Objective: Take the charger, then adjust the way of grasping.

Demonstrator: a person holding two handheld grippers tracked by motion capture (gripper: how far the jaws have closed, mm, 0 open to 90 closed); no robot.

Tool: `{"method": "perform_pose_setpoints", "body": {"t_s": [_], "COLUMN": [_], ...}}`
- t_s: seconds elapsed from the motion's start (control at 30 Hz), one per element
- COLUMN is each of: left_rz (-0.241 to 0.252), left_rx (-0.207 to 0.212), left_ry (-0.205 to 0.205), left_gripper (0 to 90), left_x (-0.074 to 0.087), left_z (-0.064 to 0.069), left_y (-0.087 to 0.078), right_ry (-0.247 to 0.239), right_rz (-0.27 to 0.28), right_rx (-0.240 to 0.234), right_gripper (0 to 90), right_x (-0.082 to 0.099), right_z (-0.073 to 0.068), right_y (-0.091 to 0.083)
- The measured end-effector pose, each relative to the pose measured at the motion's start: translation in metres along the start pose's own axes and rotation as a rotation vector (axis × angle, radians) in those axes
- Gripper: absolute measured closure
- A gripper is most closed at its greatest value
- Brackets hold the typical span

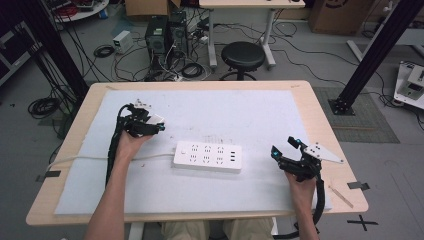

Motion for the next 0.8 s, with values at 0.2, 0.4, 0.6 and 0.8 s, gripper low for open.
{"method": "perform_pose_setpoints", "body": {"t_s": [0.2,0.4,0.6,0.8], "left_rz": [0.038,0.058,0.098,0.123], "left_rx": [0.001,0.014,0.035,0.06], "left_ry": [0.02,0.039,0.075,0.104], "left_gripper": [42.4,42.4,42.4,42.4], "left_x": [-0.005,-0.006,-0.006,-0.002], "left_z": [0.012,0.019,0.037,0.053], "left_y": [-0.023,-0.035,-0.05,-0.056], "right_ry": [0.002,0.002,-0.003,-0.006], "right_rz": [-0.003,-0.016,-0.028,-0.059], "right_rx": [-0.001,-0.007,-0.01,-0.004], "right_gripper": [21.1,21.1,21.1,21.1], "right_x": [0.0,0.001,0.001,0.001], "right_z": [0.0,0.0,-0.001,-0.004], "right_y": [0.001,0.001,0.003,0.005]}}
Point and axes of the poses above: each handheld gripper's, and its own axes: y roughly forward along the jaws, x roughly out of its underside, z roughly to its right, the point moved 3 cm from there along y, roughly forward along the jaws, and after that the axes turned 2 degrees about -x, right-handed, at the moved point
